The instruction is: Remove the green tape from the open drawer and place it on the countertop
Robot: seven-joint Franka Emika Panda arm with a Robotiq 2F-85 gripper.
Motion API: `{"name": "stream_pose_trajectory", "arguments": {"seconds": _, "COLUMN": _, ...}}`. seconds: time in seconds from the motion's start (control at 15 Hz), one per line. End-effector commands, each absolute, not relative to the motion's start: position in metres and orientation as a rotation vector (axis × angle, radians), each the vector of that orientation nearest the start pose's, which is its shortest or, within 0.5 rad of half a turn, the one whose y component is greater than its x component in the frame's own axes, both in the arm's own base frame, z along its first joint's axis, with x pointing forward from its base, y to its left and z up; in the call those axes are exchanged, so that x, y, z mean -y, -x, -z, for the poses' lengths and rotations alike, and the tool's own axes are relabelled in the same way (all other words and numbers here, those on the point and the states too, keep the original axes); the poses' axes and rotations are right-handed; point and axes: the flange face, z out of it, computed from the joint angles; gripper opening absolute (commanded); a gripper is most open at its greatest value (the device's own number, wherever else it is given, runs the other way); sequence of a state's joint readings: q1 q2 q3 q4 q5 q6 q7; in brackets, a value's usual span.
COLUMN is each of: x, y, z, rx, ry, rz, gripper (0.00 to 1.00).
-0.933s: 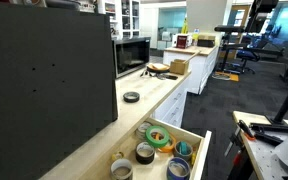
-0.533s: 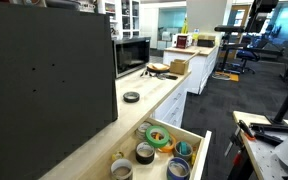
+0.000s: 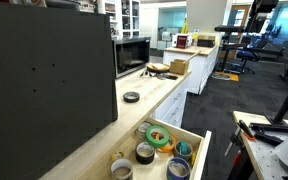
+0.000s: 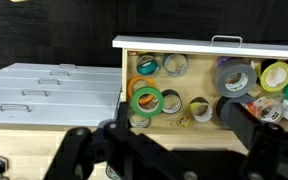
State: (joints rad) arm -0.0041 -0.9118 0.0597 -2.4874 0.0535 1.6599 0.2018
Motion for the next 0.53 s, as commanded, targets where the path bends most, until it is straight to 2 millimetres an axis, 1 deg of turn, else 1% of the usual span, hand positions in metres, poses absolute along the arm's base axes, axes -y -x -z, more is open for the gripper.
{"name": "stream_pose_trajectory", "arguments": {"seconds": 0.0, "x": -0.026, "y": -0.281, "z": -0.573, "rx": -0.265, "ry": 3.112, "rz": 0.127, "gripper": 1.00}}
{"name": "stream_pose_trajectory", "arguments": {"seconds": 0.2, "x": -0.028, "y": -0.289, "z": -0.564, "rx": -0.228, "ry": 3.130, "rz": 0.112, "gripper": 1.00}}
{"name": "stream_pose_trajectory", "arguments": {"seconds": 0.4, "x": -0.030, "y": -0.311, "z": -0.542, "rx": -0.165, "ry": 3.151, "rz": 0.083, "gripper": 1.00}}
{"name": "stream_pose_trajectory", "arguments": {"seconds": 0.47, "x": -0.031, "y": -0.321, "z": -0.531, "rx": -0.137, "ry": 3.154, "rz": 0.069, "gripper": 1.00}}
